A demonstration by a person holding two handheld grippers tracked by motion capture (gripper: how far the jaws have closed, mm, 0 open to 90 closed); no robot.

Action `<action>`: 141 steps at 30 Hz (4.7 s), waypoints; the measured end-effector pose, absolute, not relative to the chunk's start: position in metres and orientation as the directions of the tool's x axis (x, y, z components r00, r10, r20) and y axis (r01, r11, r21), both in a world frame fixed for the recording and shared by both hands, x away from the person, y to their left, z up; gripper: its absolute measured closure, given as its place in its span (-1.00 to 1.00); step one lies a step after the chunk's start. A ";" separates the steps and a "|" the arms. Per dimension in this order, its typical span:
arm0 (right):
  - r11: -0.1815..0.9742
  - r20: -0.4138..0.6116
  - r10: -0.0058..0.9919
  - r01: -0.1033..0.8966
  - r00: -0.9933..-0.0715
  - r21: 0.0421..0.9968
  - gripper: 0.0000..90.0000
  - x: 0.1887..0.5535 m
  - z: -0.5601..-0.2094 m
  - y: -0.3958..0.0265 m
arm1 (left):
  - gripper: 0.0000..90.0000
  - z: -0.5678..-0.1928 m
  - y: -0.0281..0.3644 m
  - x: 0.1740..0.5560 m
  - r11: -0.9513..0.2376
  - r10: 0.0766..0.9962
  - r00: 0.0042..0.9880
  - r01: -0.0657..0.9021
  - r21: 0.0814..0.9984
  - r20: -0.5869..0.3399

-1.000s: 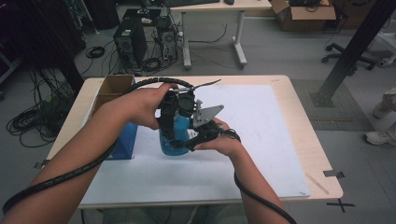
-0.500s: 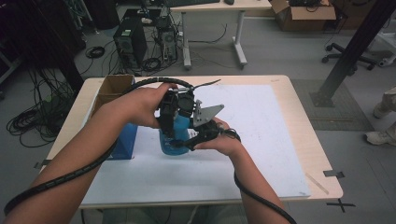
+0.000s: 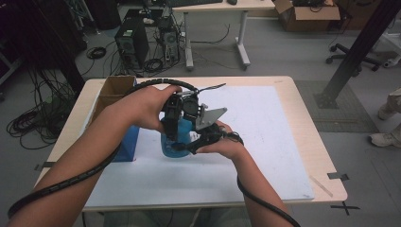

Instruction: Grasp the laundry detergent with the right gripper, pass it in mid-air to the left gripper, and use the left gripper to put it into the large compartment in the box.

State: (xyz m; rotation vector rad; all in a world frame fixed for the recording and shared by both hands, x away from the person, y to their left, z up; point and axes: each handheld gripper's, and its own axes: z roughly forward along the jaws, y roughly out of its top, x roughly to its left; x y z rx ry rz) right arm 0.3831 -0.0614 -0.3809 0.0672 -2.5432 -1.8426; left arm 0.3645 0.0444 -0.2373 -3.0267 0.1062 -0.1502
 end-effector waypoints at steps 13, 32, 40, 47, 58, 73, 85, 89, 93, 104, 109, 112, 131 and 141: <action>0.292 -0.001 -0.027 -0.009 -1.000 0.956 -0.26 0.381 -0.387 -0.069 | -0.17 -0.232 0.042 0.364 -0.996 -0.046 0.996 -0.039 -0.085 0.081; 0.303 0.051 -0.028 0.040 -0.998 0.952 -0.81 0.379 -0.380 -0.073 | -0.17 -0.221 0.044 0.367 -0.997 -0.017 0.995 -0.010 -0.076 0.102; 0.320 0.066 -0.018 0.057 -0.998 0.946 -0.92 0.382 -0.372 -0.079 | -0.17 -0.218 0.048 0.369 -0.997 -0.006 0.995 0.001 -0.073 0.097; 0.335 0.058 -0.021 0.048 -0.998 0.941 -0.99 0.383 -0.362 -0.086 | -0.17 -0.215 0.051 0.370 -0.998 0.008 0.995 0.015 -0.067 0.102; 0.378 0.047 -0.027 0.033 -0.999 0.925 -1.00 0.387 -0.349 -0.099 | -0.17 -0.215 0.053 0.373 -0.991 0.113 0.990 0.119 -0.062 0.090; 0.512 0.006 -0.015 -0.003 -1.000 0.859 -0.99 0.396 -0.317 -0.132 | -0.17 -0.200 0.065 0.381 -0.954 0.299 0.952 0.301 -0.018 0.067; 0.655 -0.038 0.023 -0.014 -0.999 0.755 -0.97 0.405 -0.297 -0.162 | -0.17 -0.181 0.080 0.385 -0.891 0.455 0.889 0.455 0.013 0.053; 0.698 -0.044 0.038 -0.005 -0.998 0.716 -0.96 0.408 -0.296 -0.172 | -0.17 -0.172 0.088 0.387 -0.848 0.529 0.846 0.529 0.025 0.067; 0.717 -0.040 0.044 0.004 -0.998 0.697 -0.96 0.410 -0.296 -0.177 | -0.17 -0.165 0.093 0.389 -0.829 0.560 0.825 0.559 0.033 0.074; 0.765 -0.034 0.046 0.014 -0.998 0.644 -0.95 0.414 -0.300 -0.185 | -0.17 -0.143 0.113 0.396 -0.718 0.695 0.713 0.695 0.039 0.095; 0.770 -0.036 0.045 0.012 -0.998 0.639 -0.95 0.415 -0.301 -0.189 | -0.17 -0.134 0.120 0.401 -0.651 0.757 0.647 0.758 0.031 0.088; 0.772 -0.038 0.042 0.008 -0.998 0.635 -0.95 0.415 -0.300 -0.190 | -0.17 -0.127 0.127 0.402 -0.605 0.795 0.601 0.794 0.058 0.080; 0.796 -0.019 0.045 0.024 -0.999 0.605 -0.95 0.419 -0.300 -0.189 | -0.17 -0.088 0.187 0.413 -0.351 0.935 0.344 0.933 0.086 0.081; 0.827 -0.006 0.039 0.029 -0.999 0.562 -0.94 0.423 -0.298 -0.185 | -0.17 -0.078 0.213 0.415 -0.272 0.961 0.267 0.959 0.081 0.074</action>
